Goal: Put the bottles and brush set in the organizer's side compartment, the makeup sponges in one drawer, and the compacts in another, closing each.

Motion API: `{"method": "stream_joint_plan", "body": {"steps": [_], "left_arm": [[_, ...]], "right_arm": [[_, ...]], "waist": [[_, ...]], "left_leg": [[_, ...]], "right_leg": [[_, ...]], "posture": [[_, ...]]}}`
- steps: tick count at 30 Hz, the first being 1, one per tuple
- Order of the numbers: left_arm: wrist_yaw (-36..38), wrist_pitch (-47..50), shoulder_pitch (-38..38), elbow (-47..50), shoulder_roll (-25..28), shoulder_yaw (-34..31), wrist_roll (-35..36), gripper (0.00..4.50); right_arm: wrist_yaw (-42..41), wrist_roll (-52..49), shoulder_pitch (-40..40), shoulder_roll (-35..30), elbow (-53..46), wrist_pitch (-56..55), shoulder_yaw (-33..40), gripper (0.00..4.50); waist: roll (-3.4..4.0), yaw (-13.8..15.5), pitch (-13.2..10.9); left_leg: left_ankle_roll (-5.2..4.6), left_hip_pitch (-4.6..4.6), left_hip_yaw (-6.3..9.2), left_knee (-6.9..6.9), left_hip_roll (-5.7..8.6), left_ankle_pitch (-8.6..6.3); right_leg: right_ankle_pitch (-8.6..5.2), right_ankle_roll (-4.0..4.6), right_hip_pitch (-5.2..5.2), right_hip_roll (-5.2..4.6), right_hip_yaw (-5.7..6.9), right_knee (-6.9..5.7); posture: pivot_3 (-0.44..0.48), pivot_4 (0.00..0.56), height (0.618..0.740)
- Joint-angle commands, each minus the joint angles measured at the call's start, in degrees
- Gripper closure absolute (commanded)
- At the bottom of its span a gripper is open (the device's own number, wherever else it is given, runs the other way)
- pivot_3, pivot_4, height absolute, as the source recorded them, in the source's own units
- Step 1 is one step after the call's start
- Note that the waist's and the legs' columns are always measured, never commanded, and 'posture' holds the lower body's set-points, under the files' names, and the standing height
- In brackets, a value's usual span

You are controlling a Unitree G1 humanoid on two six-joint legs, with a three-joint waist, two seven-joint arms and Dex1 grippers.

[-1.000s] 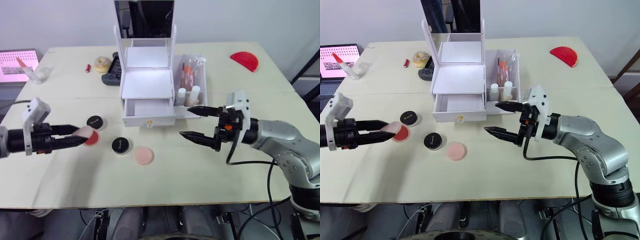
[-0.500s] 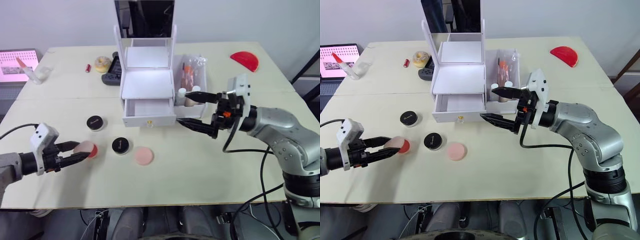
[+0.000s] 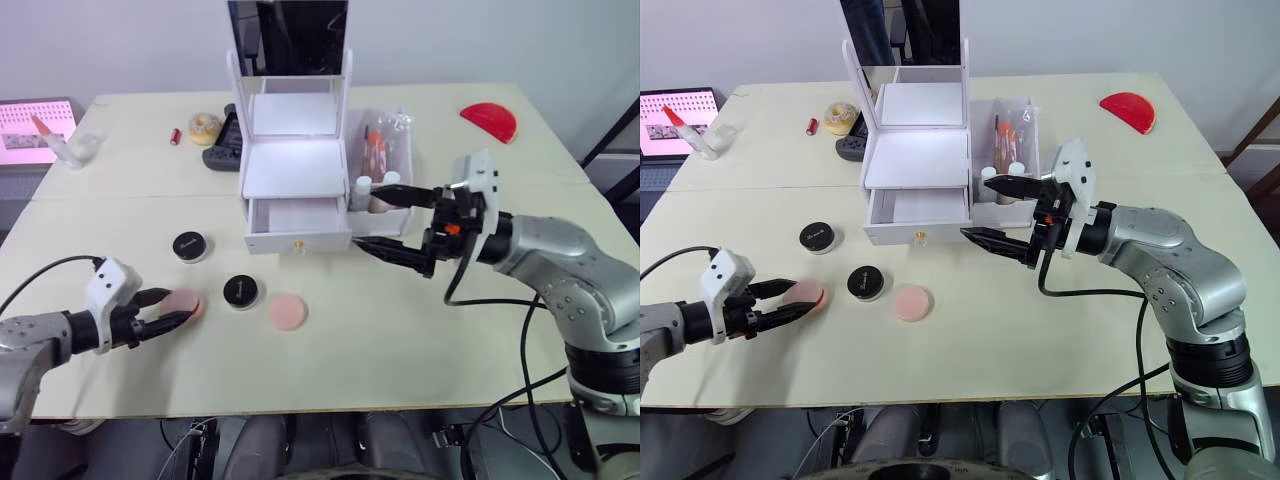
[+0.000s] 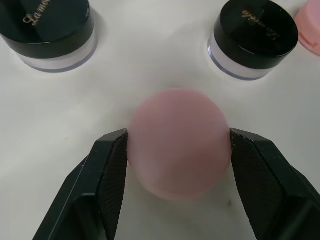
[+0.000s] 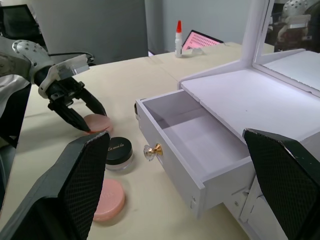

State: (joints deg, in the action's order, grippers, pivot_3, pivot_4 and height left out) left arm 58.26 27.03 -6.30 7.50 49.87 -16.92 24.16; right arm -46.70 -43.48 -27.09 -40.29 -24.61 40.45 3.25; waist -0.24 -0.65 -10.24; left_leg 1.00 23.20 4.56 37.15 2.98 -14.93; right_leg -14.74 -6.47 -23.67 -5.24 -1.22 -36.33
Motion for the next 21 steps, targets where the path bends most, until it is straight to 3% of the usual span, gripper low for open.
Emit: {"method": "stream_joint_plan", "body": {"steps": [1,4,16,18,21], "left_arm": [[-0.44,-1.03,0.69,0.08,-0.10,-0.30,-0.19,1.40],[-0.13,-0.25,1.02,0.41,-0.10,-0.84,0.91,0.04],[2.12,7.28,2.07,2.49,2.45,-8.70,9.57,0.04],[2.77,6.68,1.05,2.35,2.50,-8.79,9.37,0.56],[3.17,5.96,0.18,2.42,2.10,-8.56,9.53,1.86]], "right_arm": [[0.19,-0.24,0.01,-0.34,-2.11,-0.29,1.17,0.00],[0.31,0.05,0.17,-0.35,-1.96,-0.26,1.10,0.00],[0.78,1.21,0.71,0.25,-1.35,-0.72,0.95,0.00],[0.83,1.30,0.77,0.42,-1.38,-0.70,0.95,0.00],[0.86,1.53,1.04,0.62,-1.43,-0.71,0.90,0.00]], "waist": [[0.00,0.03,0.00],[0.00,0.00,0.00],[0.00,-0.04,0.00],[0.00,-0.04,0.00],[0.00,-0.13,0.00]], "left_leg": [[0.00,0.00,0.00,0.00,0.00,0.00],[0.00,0.00,0.00,0.00,0.00,0.00],[0.00,0.00,0.01,0.00,0.00,0.00],[0.00,0.01,0.00,-0.01,0.01,0.00],[0.00,0.01,0.00,-0.02,0.00,0.00]], "right_leg": [[0.00,0.00,0.00,0.00,0.00,0.00],[0.00,0.00,0.00,0.00,0.00,0.00],[0.00,0.00,0.00,0.00,0.02,0.00],[0.00,0.00,0.00,0.00,0.01,0.00],[0.00,0.00,-0.02,0.01,0.01,0.00]], "posture": [[0.000,0.150,0.740],[0.000,0.150,0.740],[0.000,0.150,0.740],[0.000,0.150,0.740],[0.000,0.150,0.740]]}}
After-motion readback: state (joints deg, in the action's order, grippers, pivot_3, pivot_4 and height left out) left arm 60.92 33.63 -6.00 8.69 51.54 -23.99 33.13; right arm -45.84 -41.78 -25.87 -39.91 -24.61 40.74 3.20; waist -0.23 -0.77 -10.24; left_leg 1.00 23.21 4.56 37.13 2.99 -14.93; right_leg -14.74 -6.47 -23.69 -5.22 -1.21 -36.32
